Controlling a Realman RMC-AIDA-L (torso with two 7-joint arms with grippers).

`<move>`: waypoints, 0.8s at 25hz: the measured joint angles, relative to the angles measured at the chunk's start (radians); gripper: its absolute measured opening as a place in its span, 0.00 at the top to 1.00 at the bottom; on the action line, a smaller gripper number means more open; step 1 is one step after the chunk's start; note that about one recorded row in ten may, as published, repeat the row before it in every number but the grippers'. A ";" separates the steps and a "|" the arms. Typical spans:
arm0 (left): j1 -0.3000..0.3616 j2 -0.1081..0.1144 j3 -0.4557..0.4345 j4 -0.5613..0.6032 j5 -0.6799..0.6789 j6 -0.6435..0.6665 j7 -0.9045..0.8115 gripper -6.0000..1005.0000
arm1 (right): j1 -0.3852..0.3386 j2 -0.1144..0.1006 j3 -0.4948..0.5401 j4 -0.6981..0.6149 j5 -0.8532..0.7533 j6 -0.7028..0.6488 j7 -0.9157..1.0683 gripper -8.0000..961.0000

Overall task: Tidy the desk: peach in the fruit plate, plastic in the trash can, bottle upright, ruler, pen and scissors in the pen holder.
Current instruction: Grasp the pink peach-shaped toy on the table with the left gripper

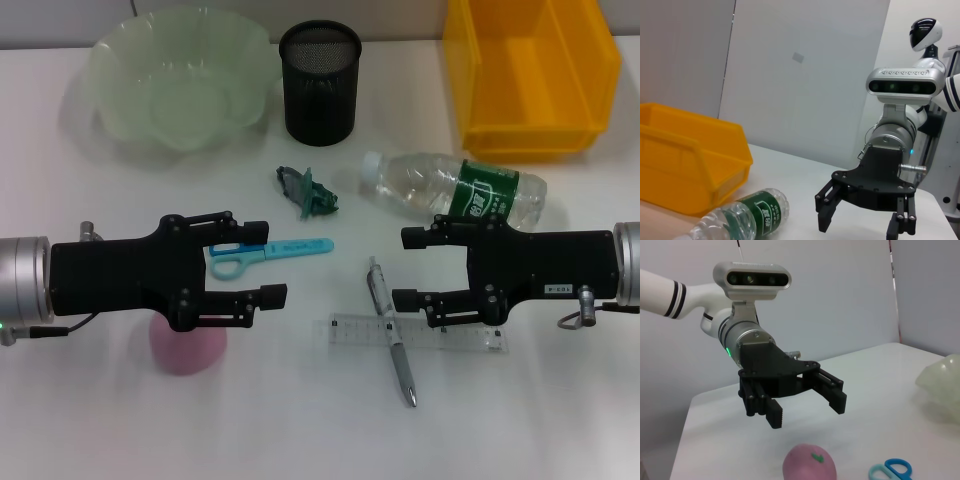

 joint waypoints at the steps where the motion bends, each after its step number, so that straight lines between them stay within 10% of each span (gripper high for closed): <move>1: 0.000 0.000 0.000 0.000 0.000 0.000 0.000 0.20 | 0.000 0.000 0.000 0.000 0.000 0.000 0.000 0.18; 20: 0.000 0.000 0.000 0.001 0.000 0.002 0.000 0.20 | 0.000 0.000 0.000 -0.001 0.001 0.000 0.000 0.18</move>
